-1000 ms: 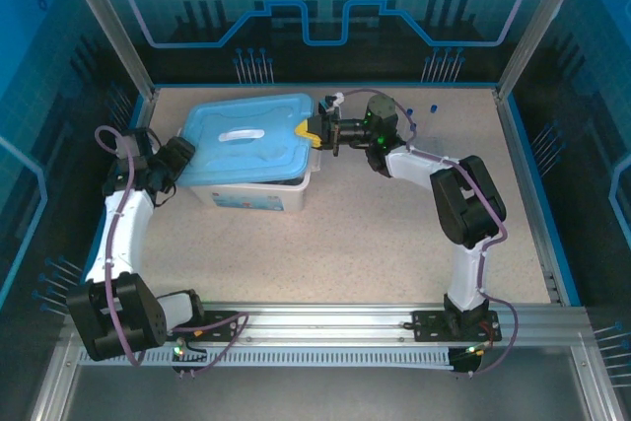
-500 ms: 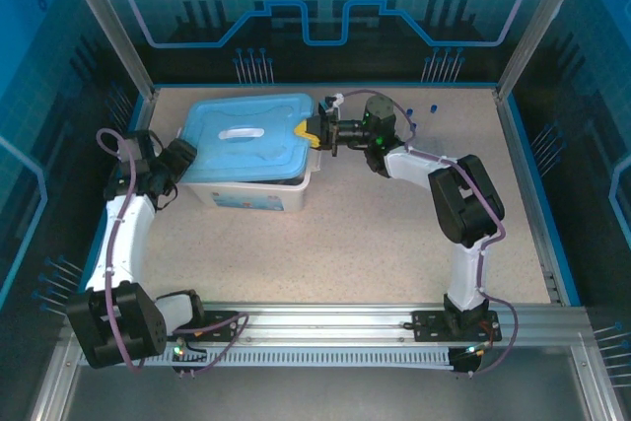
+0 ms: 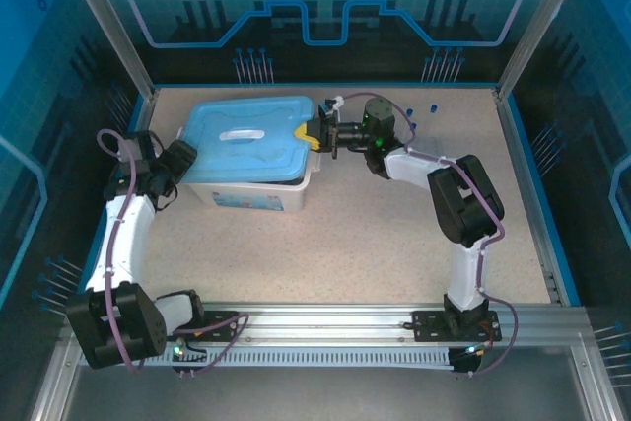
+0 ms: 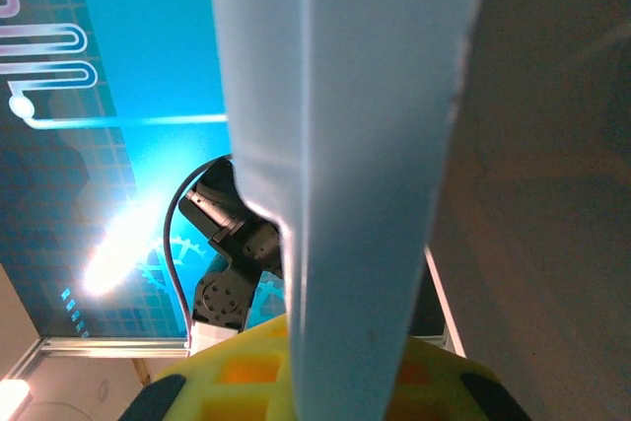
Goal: Organize the chemistry lab equipment
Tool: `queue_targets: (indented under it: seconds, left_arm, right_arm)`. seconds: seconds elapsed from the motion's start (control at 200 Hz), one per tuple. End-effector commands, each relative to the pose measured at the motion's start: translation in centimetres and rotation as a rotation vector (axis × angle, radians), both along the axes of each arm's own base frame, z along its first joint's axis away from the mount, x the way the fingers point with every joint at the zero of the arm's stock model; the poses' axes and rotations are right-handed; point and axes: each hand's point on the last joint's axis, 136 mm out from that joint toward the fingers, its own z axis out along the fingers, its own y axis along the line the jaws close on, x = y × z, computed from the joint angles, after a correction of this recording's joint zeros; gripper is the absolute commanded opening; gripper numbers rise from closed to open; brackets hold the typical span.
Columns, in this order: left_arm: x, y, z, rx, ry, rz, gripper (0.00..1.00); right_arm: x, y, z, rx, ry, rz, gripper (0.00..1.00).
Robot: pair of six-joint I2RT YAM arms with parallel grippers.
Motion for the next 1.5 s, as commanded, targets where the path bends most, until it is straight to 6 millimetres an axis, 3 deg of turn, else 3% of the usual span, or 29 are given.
queue_targets:
  seconds: [0.0,0.36,0.671,1.026,1.191,1.496]
  left_arm:
    - [-0.5,-0.6,-1.5,-0.001,0.046,-0.019,0.78]
    - [-0.6,-1.5,-2.5,-0.001,0.067,-0.043,0.78]
    - [-0.6,-1.8,-2.7,0.003,0.076,-0.050,0.78]
    - [-0.7,-2.7,-3.1,0.001,0.083,-0.076,0.78]
    - [-1.0,-3.6,-3.5,0.009,0.097,-0.102,0.78]
    - [-1.6,-7.2,-5.5,0.008,0.136,-0.179,0.77]
  right_arm:
    - [-0.3,-0.8,1.4,0.021,-0.056,-0.012,0.11]
    - [-1.1,-1.3,1.3,-0.016,-0.062,-0.025,0.32]
    - [-2.4,-3.6,0.1,-0.237,-0.098,-0.064,0.48]
    - [-2.8,-7.0,-1.0,-0.406,-0.135,-0.141,0.51]
    - [-2.7,-6.5,-0.6,-0.445,-0.182,-0.151,0.51]
    - [-2.6,-4.8,0.5,-0.479,-0.262,-0.152,0.50]
